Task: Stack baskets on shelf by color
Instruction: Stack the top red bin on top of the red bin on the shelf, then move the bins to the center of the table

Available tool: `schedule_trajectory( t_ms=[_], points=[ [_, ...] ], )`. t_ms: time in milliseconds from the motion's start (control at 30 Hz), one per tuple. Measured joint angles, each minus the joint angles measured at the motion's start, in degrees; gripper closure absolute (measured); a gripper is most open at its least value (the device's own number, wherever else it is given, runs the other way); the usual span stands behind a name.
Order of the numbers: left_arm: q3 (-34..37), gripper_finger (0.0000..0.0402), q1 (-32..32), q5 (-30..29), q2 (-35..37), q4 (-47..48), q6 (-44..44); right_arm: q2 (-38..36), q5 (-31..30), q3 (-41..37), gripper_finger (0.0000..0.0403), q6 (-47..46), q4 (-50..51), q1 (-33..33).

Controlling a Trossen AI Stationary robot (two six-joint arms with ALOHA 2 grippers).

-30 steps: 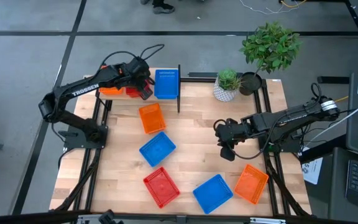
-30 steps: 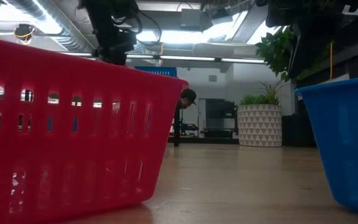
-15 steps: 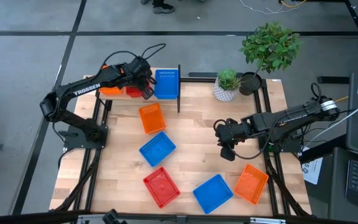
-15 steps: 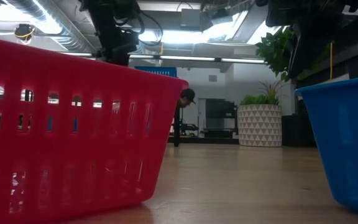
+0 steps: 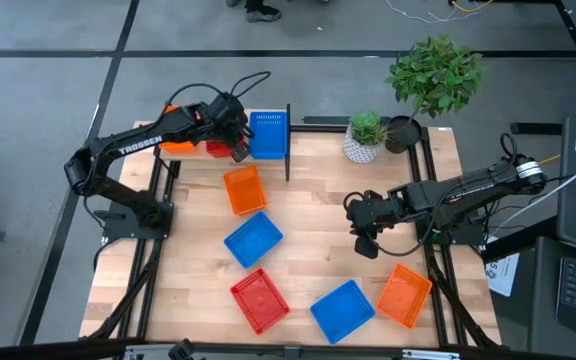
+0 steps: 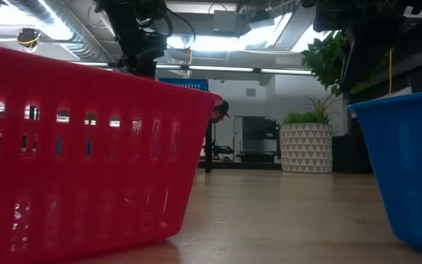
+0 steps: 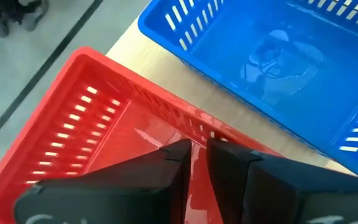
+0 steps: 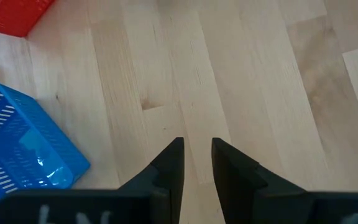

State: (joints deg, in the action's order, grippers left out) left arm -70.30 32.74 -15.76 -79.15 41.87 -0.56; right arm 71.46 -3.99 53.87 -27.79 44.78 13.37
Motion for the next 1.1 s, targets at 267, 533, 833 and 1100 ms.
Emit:
schedule_trajectory(
  t_ms=[267, 533, 833, 1100],
  points=[
    [-5.9, 0.0356, -1.47, -5.76, 0.02, 5.78, -0.12, 0.0, 0.02, 0.0, 0.0322, 0.0, 0.01, 0.0],
    [-17.28, 0.0356, -8.41, 1.04, 0.13, 22.68, 8.14, 0.0, 0.11, 0.0, 0.0322, -0.12, 0.14, 0.0],
    [-18.88, 0.0356, -22.24, 8.21, 0.11, 36.98, 16.82, 0.0, 0.18, 0.02, 0.0322, -5.01, -0.61, 0.01],
    [-18.88, 0.0356, -35.22, 8.03, 0.11, 38.37, 18.52, 0.02, 0.06, 0.02, 0.0322, -15.33, -8.92, 4.48]
  ],
)
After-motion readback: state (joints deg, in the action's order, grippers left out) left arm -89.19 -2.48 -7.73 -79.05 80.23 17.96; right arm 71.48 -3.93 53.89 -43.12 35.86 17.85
